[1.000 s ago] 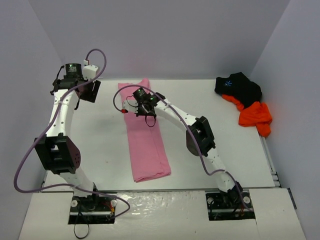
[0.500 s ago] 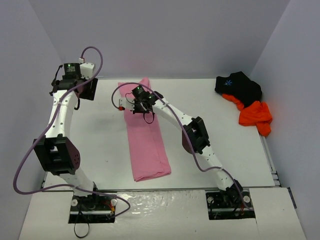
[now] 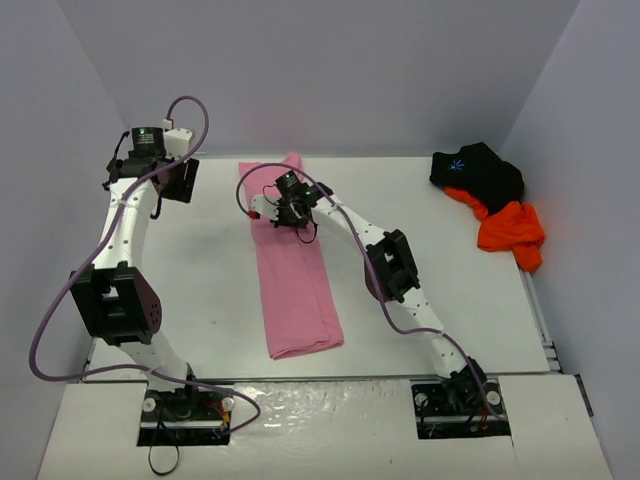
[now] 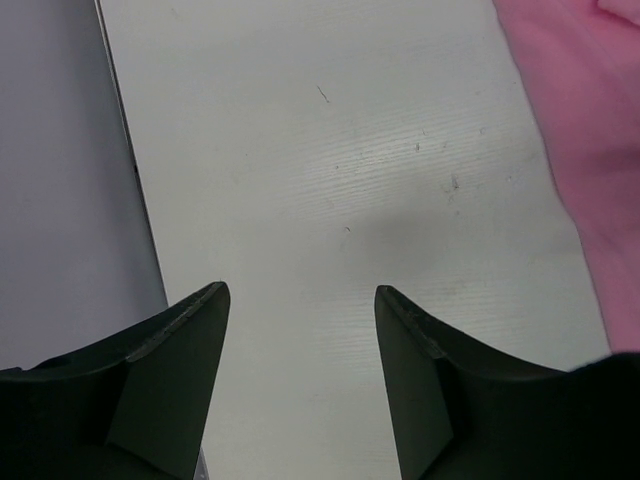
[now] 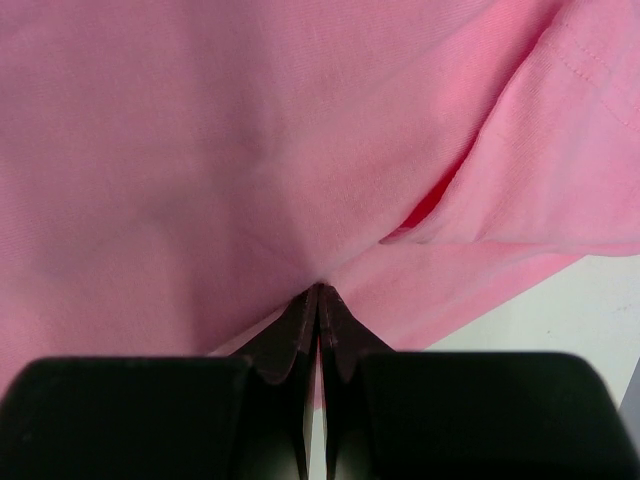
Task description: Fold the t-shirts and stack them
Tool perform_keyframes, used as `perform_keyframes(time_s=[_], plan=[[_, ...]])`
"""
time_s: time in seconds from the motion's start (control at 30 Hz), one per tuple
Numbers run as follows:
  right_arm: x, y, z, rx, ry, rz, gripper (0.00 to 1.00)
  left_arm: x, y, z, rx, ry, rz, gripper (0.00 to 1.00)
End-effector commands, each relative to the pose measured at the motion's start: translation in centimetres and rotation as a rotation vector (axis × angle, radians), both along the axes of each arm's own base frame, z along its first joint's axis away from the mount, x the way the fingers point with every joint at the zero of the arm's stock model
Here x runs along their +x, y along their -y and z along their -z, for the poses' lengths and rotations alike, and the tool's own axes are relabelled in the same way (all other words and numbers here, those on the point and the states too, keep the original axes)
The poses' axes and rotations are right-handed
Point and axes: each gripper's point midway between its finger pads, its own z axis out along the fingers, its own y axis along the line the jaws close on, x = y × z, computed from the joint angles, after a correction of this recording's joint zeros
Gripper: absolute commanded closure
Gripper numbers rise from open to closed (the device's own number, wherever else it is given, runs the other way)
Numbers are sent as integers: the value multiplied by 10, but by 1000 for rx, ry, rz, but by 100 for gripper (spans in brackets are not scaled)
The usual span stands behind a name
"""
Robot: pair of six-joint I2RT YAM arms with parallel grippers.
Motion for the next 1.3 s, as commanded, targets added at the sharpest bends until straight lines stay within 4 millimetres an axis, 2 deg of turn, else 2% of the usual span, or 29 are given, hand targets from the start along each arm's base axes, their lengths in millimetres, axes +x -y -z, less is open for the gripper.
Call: perform_keyframes(time_s=[0.0, 0.17, 0.3, 0.43, 0.63, 0.7, 0.77, 0.83, 0.87, 0.93, 1.03, 1.07, 1.1, 1.13, 1.17, 1.2, 1.27], plan=[[0, 42, 34, -107, -82, 76, 100, 7, 0, -19, 0, 53, 14, 43], [11, 75, 50, -162, -99, 154, 100, 5, 0, -16, 2, 42, 23, 43], [26, 95, 50, -169, -84, 212, 100, 6, 2, -14, -1, 32, 33, 43], [39, 103, 47, -167, -56, 243, 100, 6, 5, -13, -6, 25, 40, 43], [43, 100, 41, -149, -35, 263, 98, 5, 15, -10, -16, 23, 74, 43], [46, 101, 27, -140, -3, 298, 76, 4, 25, -10, -19, 31, 118, 43], [53, 99, -8, -104, 66, 327, 55, 1, 39, -17, -2, 59, 185, 43], [53, 99, -41, -69, 109, 353, 39, -9, 75, -12, 30, 49, 303, 42], [52, 101, -61, -47, 135, 364, 34, -15, 83, -11, 52, 43, 349, 42], [46, 104, -99, -10, 175, 380, 32, -33, 130, -6, 73, 33, 515, 42], [26, 121, -156, 27, 227, 385, 31, -60, 173, -4, 50, 32, 705, 42], [14, 129, -183, 44, 254, 377, 31, -68, 186, 1, 40, 26, 743, 42], [-1, 139, -200, 53, 263, 367, 31, -74, 196, 6, 24, 19, 767, 42], [-20, 149, -202, 48, 244, 353, 32, -78, 201, 11, -1, 11, 775, 42], [-36, 156, -183, 13, 200, 335, 32, -80, 207, 14, -31, 4, 779, 42], [-51, 164, -176, -4, 175, 324, 32, -84, 211, 21, -60, -20, 783, 42], [-90, 186, -191, 20, 165, 326, 32, -94, 219, 35, -127, -103, 796, 44]])
